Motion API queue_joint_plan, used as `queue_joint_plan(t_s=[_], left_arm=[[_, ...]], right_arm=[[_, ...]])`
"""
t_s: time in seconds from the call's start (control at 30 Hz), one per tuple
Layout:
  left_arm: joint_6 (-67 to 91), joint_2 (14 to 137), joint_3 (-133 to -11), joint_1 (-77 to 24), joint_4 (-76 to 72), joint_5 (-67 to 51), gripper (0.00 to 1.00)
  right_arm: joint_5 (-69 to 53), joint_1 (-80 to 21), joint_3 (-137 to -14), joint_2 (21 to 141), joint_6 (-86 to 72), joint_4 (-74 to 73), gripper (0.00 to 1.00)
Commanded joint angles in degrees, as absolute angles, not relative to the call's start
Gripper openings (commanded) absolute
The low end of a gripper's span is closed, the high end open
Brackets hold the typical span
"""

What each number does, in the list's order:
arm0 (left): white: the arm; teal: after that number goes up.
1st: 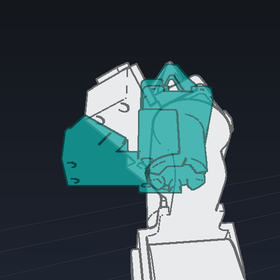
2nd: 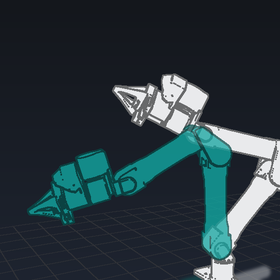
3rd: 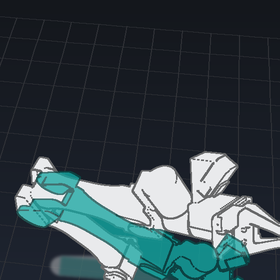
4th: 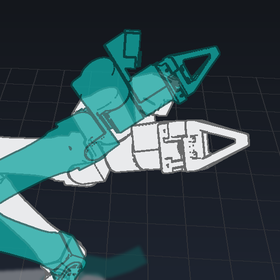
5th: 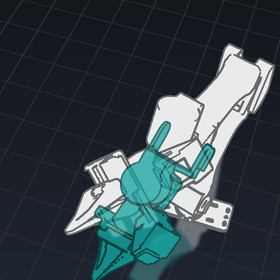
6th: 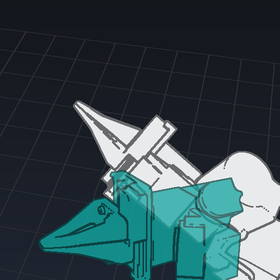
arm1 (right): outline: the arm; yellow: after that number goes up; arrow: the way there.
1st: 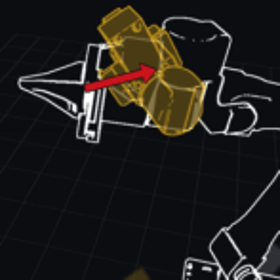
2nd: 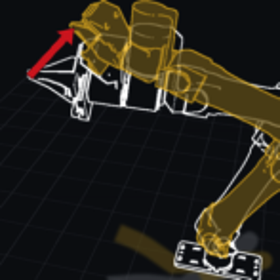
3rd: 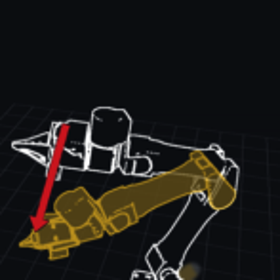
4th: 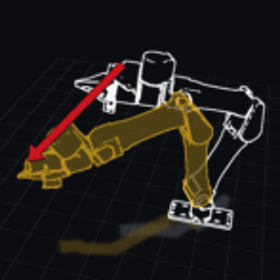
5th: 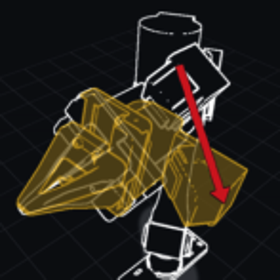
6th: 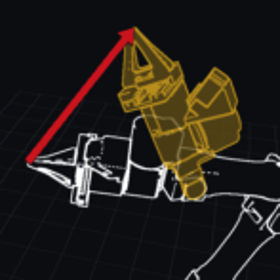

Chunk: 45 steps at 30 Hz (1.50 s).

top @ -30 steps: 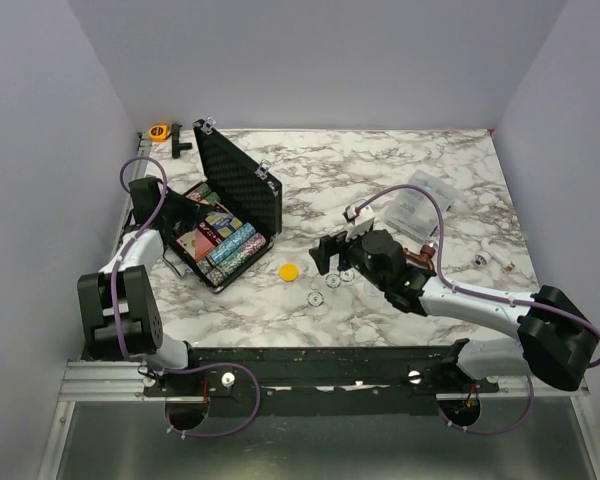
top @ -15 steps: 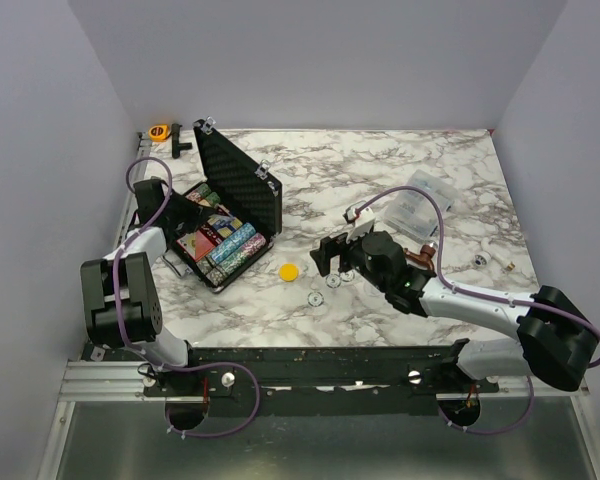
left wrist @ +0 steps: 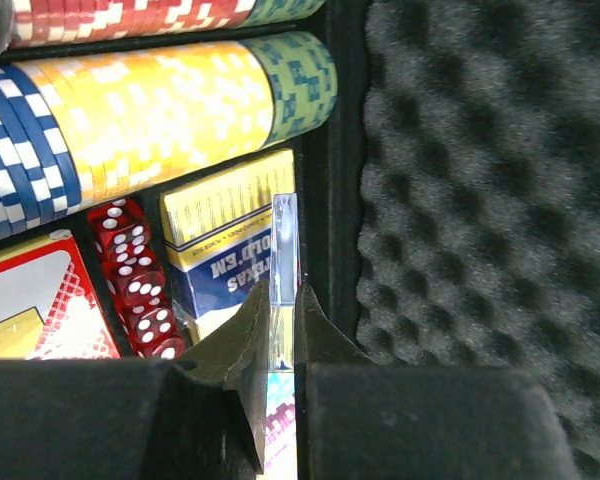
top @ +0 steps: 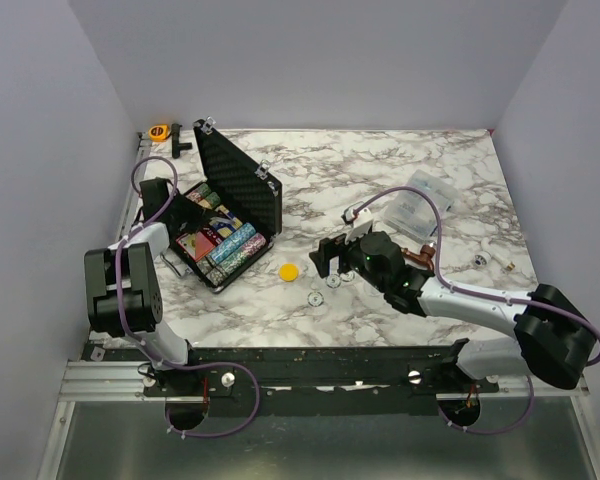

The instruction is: Pack up texas hold em set

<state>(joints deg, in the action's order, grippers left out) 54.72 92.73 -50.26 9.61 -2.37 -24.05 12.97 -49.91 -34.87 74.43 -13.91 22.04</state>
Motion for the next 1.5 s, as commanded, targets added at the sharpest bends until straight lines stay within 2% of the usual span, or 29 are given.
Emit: queue_joint_plan(t_s=[0.0,0.17,0.5,0.67,0.83,0.97,1.17,1.47], left_arm=[[54.47,94.66,-51.94,8.53,-3.16,-24.37,0.09],[54.48,95.00,-52.03,8.13,-3.22,-24.65,0.18],[54.85,93.08,-52.16,8.10,-0.63,-23.96,0.46],[55.11,89.46,-52.60,8.11,4.94,-21.94,0.72],[53.46,85.77,-54.64,8.11,9.96,-20.74,0.91],[50.82,80.46,-55.75,8.09,12.29,-19.20,0.92],[48.54,69.17,-52.41,6.52,6.68,-22.21,0.95],[35.78,54.66,-53.35,-5.22,5.12,-20.76,0.96]], right_arm=[[11.95,-50.02,-34.75,75.23,-14.22,22.32,1.00],[11.44,-50.01,-35.01,75.56,-14.31,22.29,1.00],[11.34,-50.01,-35.17,74.73,-15.06,20.45,1.00],[11.77,-50.01,-35.55,74.10,-15.39,18.31,1.00],[14.94,-50.01,-37.00,73.55,-16.65,14.65,1.00],[19.09,-49.95,-39.88,75.73,-19.65,9.34,1.00],[19.73,-45.57,-43.98,79.81,-26.87,1.30,1.00],[14.34,-36.91,-62.40,95.39,-28.47,-18.50,1.00]])
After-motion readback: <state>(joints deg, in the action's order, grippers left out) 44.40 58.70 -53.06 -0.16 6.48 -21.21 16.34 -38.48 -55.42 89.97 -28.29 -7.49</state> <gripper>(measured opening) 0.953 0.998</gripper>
